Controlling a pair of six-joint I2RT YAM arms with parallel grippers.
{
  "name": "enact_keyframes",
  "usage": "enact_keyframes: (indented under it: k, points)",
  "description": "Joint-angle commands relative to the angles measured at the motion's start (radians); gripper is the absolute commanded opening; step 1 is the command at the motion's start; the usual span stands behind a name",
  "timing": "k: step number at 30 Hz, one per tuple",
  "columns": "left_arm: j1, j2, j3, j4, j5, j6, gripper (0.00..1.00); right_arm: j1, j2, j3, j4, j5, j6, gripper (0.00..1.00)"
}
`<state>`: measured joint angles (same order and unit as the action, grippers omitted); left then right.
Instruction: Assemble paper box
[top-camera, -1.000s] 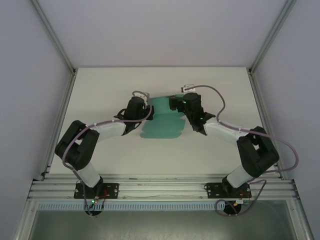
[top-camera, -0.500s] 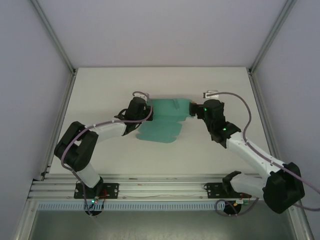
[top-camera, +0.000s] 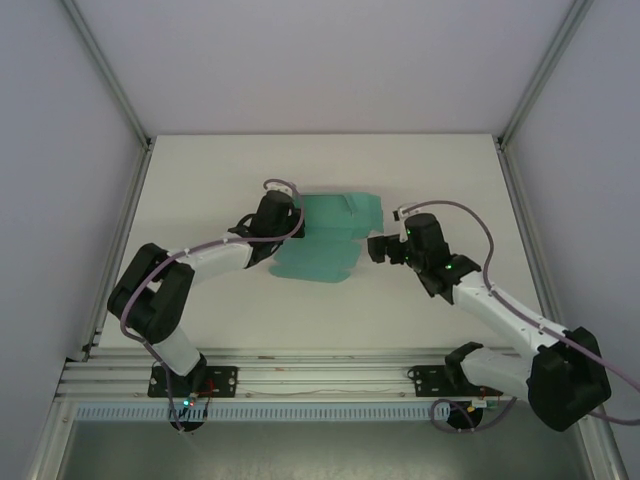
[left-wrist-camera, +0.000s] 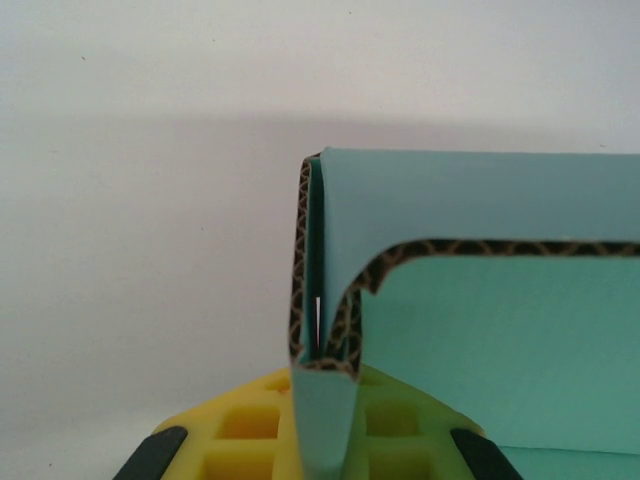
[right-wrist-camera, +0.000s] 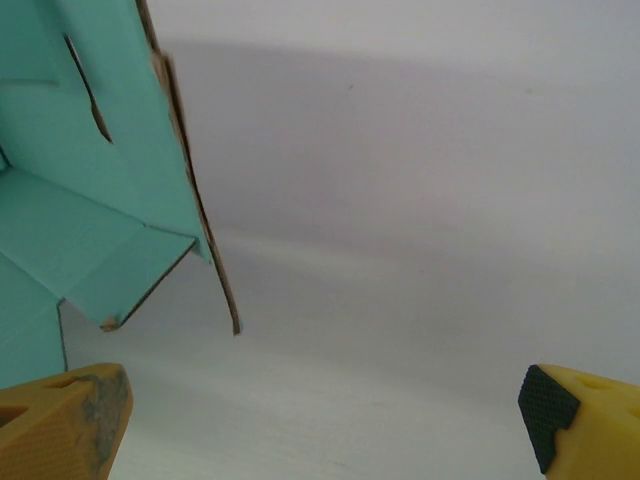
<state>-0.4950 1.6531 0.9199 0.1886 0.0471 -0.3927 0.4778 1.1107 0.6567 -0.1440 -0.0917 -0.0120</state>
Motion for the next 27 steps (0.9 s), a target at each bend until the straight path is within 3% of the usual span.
enact_keyframes:
  k: [1,12,27]
  points:
    - [0.008,-0.021,0.026,-0.011,-0.003,-0.009,0.0,0.005,0.029,0.002,0.002,0.007,-0.018,1.0]
    - [0.009,-0.003,0.019,0.006,0.048,0.021,0.0,0.004,0.184,0.083,0.195,0.08,-0.018,1.0]
    - [0.007,0.008,0.01,0.066,0.074,-0.038,0.0,0.025,0.367,0.171,0.3,-0.096,0.041,1.0]
